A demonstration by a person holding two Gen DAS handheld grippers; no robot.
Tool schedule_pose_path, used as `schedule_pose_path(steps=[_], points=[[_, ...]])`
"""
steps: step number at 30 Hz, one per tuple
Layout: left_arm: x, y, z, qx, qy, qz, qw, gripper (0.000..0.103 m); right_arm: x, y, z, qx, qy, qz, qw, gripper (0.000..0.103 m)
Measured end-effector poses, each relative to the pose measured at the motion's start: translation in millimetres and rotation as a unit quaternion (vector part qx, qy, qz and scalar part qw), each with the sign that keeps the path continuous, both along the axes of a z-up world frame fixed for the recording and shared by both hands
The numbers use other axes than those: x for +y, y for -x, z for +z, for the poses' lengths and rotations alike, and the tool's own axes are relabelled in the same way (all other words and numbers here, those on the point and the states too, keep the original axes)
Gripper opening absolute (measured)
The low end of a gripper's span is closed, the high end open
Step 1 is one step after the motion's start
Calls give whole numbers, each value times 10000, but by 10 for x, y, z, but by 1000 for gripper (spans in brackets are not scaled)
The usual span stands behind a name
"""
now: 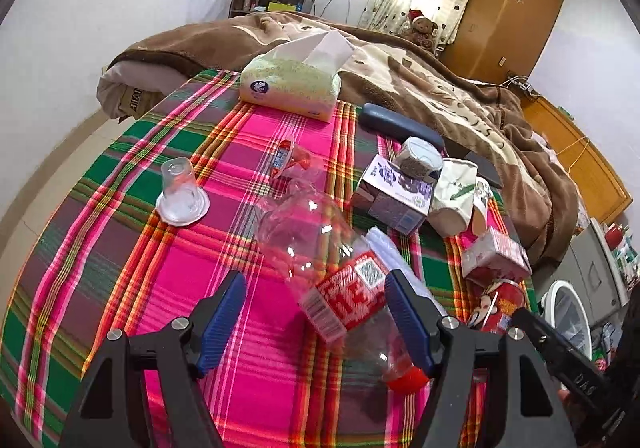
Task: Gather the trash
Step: 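Move both tools back over the cloth toward the remaining trash, then grasp the clear plastic bottle with the left tool while the right tool grasps a red can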
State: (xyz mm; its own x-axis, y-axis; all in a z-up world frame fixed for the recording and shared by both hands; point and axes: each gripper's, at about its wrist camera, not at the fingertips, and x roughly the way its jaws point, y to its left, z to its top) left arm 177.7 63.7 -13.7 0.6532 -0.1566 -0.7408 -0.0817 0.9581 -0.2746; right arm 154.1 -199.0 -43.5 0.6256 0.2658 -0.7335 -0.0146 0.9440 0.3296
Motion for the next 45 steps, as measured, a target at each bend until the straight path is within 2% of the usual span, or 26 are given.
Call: schedule_pose_path(steps=[4, 9, 15, 18, 26, 32, 35, 38, 45], points=[[5, -134, -28, 94, 117, -42, 9999, 72, 67, -56, -48, 98, 48, 19, 9999, 64], [-28, -258, -87, 201, 69, -88, 9997, 72, 163, -79, -94, 239, 162, 198, 9994, 64], [-131, -351, -157, 260, -17, -190, 9995, 77, 182, -9, -133, 266, 736, 286, 9965, 64], [-187, -425, -225, 461, -68, -274, 9985, 80, 124, -6, -134, 258, 899, 190, 9954, 64], [-229, -438, -267, 449, -260, -258, 9983, 80, -1, -3, -128, 214, 862, 107, 9960, 64], [-169, -410, -236, 408, -883, -245, 9950, 80, 42, 1, -98, 88, 923, 157, 9956, 64], [-93, -430, -288, 667, -691, -253, 9951, 80, 44, -1, -96, 71, 921, 168, 9956, 64], [-68, -405, -248, 534, -798, -140, 9953, 80, 50, -26, -110, 105, 917, 189, 9956, 64], [-63, -482, -366, 723, -798, -105, 9941, 79, 41, -45, -119, 98, 881, 212, 9958, 64]])
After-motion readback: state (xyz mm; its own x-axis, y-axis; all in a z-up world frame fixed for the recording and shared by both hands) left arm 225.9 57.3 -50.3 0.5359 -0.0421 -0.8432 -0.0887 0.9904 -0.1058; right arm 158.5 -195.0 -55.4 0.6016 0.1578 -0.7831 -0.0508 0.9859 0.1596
